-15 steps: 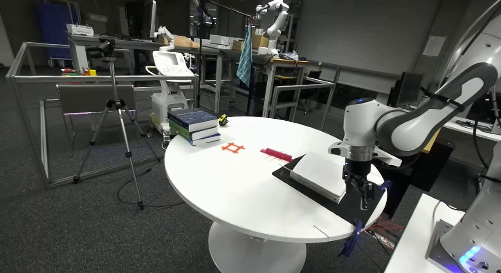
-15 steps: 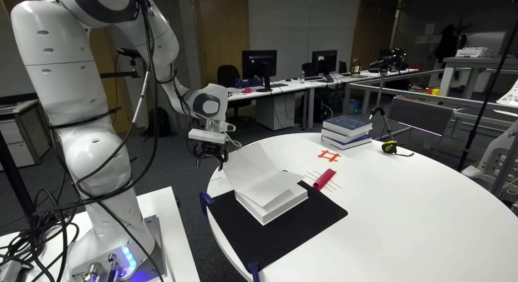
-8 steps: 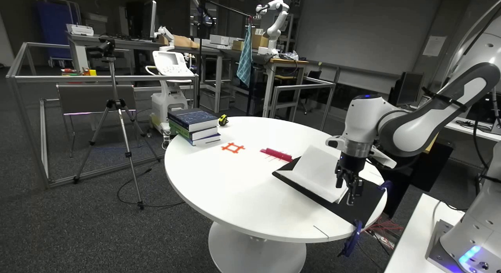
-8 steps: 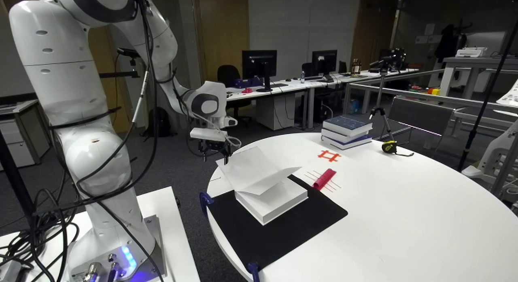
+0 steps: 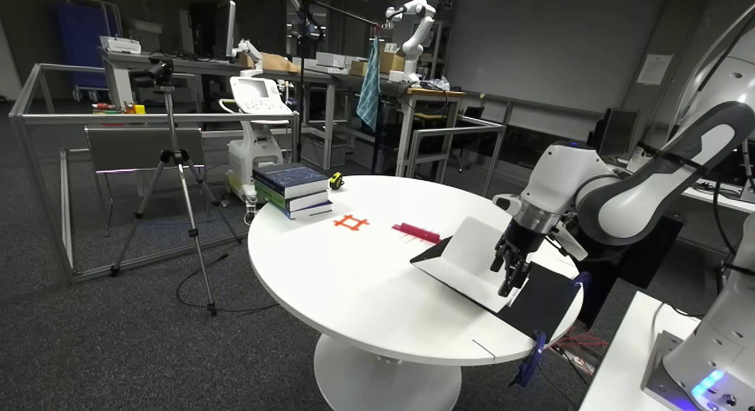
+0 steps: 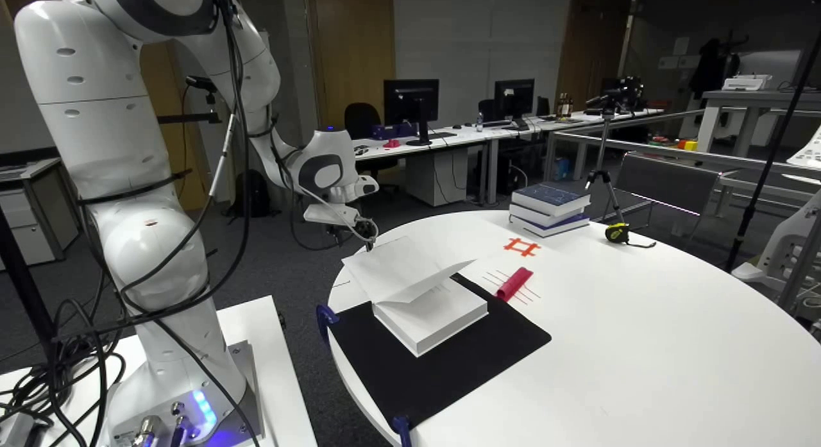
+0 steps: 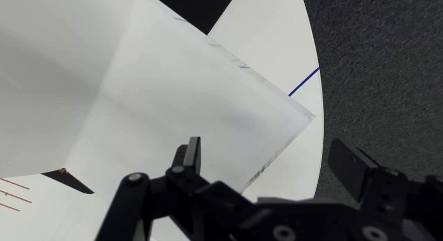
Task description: Open the white book
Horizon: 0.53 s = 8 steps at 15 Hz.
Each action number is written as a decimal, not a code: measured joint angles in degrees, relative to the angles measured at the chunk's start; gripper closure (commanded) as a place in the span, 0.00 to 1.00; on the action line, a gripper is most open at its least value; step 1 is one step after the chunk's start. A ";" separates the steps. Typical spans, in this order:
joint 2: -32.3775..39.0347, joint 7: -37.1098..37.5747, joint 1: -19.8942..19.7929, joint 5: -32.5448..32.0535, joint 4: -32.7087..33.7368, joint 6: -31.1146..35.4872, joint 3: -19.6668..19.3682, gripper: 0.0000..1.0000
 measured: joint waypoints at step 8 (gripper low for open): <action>-0.16 8.94 -0.27 -4.99 -1.70 2.17 -0.30 0.00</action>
